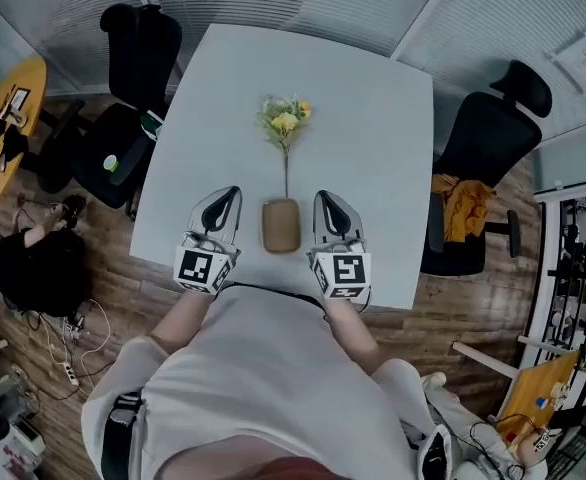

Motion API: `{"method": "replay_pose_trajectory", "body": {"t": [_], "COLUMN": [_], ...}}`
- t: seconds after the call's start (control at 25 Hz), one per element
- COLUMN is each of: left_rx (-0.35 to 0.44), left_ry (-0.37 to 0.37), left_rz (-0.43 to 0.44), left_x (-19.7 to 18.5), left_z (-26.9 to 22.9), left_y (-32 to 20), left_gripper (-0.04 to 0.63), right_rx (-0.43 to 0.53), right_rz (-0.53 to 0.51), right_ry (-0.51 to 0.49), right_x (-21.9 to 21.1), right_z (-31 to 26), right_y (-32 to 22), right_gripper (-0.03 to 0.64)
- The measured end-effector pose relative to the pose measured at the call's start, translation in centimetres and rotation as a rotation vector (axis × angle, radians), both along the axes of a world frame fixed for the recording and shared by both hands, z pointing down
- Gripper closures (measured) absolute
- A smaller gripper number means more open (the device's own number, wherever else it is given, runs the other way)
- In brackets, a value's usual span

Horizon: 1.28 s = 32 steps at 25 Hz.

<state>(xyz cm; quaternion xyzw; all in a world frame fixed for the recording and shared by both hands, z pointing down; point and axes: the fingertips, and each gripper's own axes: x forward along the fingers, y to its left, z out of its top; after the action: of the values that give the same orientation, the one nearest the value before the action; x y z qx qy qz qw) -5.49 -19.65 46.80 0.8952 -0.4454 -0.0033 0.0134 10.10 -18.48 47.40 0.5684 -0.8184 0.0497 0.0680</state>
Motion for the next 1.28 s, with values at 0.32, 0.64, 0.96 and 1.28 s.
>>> {"method": "replay_pose_trajectory", "body": {"t": [0.32,0.64,0.96,1.28], "left_rx": [-0.008,-0.114,-0.224,-0.258], "left_ry": [0.010,-0.049,-0.103,-0.117], "left_rz": [0.006,0.032,0.029,0.037], "left_x": [-0.3,-0.6,-1.5,-1.5], "left_z": [3.4,8.9,13.1,14.3], "left_y": [-0.5,0.4,1.4,1.8], "left_gripper": [0.586,0.586,0.586,0.586], "right_rx": [-0.011,-0.152,-0.367,-0.433], "right_rz": [-0.032,-0.021,0.002,-0.021], "right_ry": [0.034,0.071,0.055,0.056], "right_x": [-1.0,-1.4,-0.7,-1.2], "right_z": [4.2,10.2,16.0,19.5], "right_y": [-0.4,0.1,0.4,0.0], "right_gripper": [0.606,0.606,0.606,0.605]}}
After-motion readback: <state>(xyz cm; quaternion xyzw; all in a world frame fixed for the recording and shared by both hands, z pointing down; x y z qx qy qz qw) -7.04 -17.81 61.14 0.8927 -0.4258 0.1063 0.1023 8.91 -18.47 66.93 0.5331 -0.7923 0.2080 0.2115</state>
